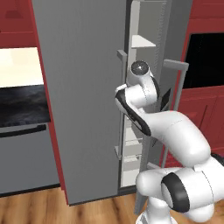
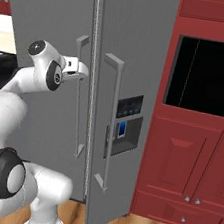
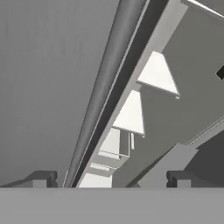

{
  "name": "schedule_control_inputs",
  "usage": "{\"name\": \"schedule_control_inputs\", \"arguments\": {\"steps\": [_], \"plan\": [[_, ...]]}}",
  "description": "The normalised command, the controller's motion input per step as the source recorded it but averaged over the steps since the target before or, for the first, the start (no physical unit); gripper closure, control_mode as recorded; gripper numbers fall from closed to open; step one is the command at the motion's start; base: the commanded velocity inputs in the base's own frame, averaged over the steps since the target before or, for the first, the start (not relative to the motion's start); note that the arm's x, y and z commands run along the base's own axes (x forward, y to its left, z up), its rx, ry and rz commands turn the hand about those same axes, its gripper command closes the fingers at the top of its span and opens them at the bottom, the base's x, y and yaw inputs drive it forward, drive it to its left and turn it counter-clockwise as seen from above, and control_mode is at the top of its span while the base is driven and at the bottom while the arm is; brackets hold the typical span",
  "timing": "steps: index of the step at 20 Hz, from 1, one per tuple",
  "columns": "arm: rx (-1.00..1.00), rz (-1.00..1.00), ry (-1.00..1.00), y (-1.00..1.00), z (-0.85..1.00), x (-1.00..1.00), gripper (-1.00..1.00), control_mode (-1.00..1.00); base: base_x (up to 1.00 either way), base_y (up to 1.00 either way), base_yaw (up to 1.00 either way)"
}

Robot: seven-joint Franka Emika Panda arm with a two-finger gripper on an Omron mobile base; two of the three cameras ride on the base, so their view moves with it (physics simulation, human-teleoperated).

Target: Open the fridge, grab two sodas, and place both sodas inside the bowl with ice on the dining counter.

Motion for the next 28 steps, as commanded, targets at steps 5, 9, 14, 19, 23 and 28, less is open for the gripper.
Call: {"name": "schedule_control_inputs", "arguments": {"steps": [5,9,14,19,23,28], "plan": [[-0.02,-0.02,0.07,-0.04,-0.28,0.59,-1.0,-1.0,0.0,0.0,0.0],[-0.03,-0.02,0.06,-0.11,-0.34,0.46,-1.0,-1.0,0.0,0.0,0.0],[-0.02,-0.03,0.02,-0.26,-0.17,0.2,-1.0,-1.0,0.0,0.0,0.0],[0.0,-0.04,0.0,-0.48,-0.05,0.0,-1.0,-1.0,0.0,0.0,0.0],[0.0,-0.06,0.0,-0.58,-0.02,-0.16,-1.0,-1.0,0.0,0.0,0.0],[0.0,-0.08,0.0,-0.63,0.0,-0.58,-1.0,-1.0,0.0,0.0,0.0]]}}
